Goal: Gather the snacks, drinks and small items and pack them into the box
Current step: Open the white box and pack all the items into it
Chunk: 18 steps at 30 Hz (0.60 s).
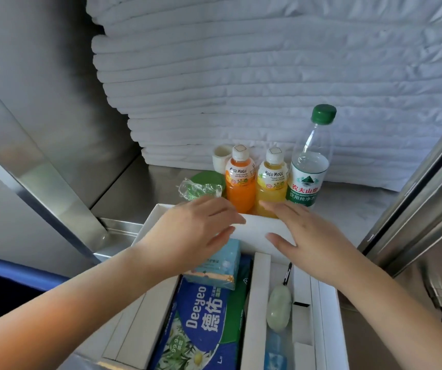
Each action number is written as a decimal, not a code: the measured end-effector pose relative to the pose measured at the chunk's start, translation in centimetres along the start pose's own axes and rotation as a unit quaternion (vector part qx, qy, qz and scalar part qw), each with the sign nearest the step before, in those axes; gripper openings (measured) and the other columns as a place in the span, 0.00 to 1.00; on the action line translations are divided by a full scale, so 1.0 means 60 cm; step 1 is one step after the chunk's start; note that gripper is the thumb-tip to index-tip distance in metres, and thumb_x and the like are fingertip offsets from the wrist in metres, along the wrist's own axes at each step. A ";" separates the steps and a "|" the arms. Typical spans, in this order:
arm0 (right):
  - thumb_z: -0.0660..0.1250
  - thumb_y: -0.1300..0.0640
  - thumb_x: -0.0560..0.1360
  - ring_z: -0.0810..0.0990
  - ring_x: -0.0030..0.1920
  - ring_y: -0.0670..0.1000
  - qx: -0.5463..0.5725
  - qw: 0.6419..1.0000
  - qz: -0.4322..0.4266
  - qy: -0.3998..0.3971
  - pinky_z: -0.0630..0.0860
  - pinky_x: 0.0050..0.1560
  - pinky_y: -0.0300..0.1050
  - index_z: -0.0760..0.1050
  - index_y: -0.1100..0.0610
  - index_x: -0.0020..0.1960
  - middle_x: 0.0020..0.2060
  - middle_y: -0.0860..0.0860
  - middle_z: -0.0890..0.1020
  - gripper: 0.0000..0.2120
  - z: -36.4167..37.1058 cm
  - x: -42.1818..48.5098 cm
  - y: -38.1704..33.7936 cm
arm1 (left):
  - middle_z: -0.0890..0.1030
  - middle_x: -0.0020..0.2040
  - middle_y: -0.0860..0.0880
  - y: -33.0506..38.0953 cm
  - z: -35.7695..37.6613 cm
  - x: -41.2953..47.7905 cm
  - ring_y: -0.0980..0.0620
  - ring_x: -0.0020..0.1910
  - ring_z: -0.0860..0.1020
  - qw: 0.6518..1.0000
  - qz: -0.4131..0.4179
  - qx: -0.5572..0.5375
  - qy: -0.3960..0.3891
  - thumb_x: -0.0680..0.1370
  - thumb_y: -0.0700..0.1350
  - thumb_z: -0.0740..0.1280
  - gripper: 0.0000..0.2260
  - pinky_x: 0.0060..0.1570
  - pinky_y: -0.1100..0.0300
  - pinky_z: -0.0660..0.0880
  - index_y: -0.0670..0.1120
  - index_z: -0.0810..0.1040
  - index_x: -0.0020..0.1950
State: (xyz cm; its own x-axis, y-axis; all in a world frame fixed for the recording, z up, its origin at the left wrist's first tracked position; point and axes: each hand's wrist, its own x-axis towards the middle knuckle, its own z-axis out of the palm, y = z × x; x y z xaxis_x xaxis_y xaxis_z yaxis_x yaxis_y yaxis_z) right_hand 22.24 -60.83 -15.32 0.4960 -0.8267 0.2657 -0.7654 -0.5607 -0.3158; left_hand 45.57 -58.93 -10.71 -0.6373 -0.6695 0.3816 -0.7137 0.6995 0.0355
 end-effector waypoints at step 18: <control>0.70 0.65 0.71 0.50 0.75 0.53 0.142 0.881 0.189 0.409 0.55 0.73 0.50 0.47 0.58 0.75 0.74 0.57 0.52 0.41 -0.044 0.120 0.009 | 0.77 0.63 0.48 -0.060 0.036 0.043 0.47 0.60 0.77 0.992 -0.072 0.097 -0.043 0.75 0.52 0.68 0.20 0.58 0.49 0.73 0.48 0.75 0.66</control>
State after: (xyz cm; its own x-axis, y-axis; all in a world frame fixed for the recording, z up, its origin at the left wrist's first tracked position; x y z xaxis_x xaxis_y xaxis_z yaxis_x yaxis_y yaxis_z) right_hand 24.33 -66.94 -11.15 -0.3228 -0.7119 0.6237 -0.6211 -0.3379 -0.7071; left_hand 45.87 -63.69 -11.82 -0.5418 -0.7830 0.3057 -0.8359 0.5400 -0.0984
